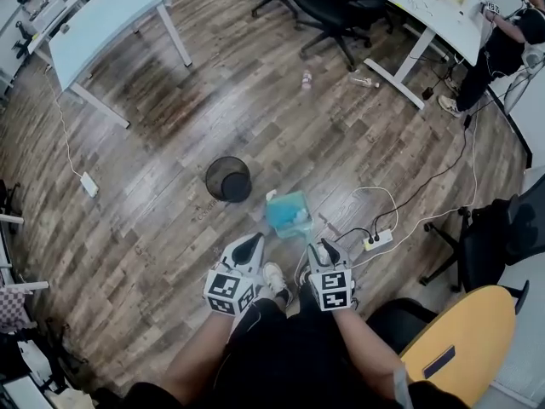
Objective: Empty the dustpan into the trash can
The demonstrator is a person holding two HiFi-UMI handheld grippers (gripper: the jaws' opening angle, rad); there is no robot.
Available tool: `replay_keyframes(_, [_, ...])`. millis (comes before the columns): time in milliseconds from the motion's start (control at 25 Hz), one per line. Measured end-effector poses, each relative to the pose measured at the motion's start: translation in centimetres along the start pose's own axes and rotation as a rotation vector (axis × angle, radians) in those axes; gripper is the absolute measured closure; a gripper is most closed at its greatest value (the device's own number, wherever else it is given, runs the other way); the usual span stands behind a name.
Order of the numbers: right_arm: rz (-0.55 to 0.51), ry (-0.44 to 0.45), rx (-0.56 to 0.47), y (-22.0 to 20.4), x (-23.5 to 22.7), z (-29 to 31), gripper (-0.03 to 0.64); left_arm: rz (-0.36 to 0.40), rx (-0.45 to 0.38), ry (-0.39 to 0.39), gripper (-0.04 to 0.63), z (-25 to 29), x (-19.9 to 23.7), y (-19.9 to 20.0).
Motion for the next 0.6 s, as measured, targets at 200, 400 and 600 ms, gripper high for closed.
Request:
replay_keyframes(200, [0.024, -0.016, 0.112, -2.2, -0.8, 3.1, 0.402, -0.013, 0.016, 0.043, 0.583, 0.0, 1.1, -1.0])
replay_keyframes(400, [0.043, -0.045, 0.198, -3.9, -1.4, 6.5, 0.368, -0.039, 0.050, 0.075, 0.583, -0.3, 2.0, -2.7])
replay_keyframes(600, [0.075, -0.076, 0.276, -5.8, -2.3, 9.4, 0.359, -0.056, 0.085, 0.090, 0.583, -0.8, 2.2, -4.4])
Point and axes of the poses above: the fingertips, and each gripper's own axes: z forward along the fingers, x to its left, y out of its top, the point moved 5 cm from there along -z, backward along the fingers, and after that the axes turned 14 degrees about z, right-handed, at the moved point
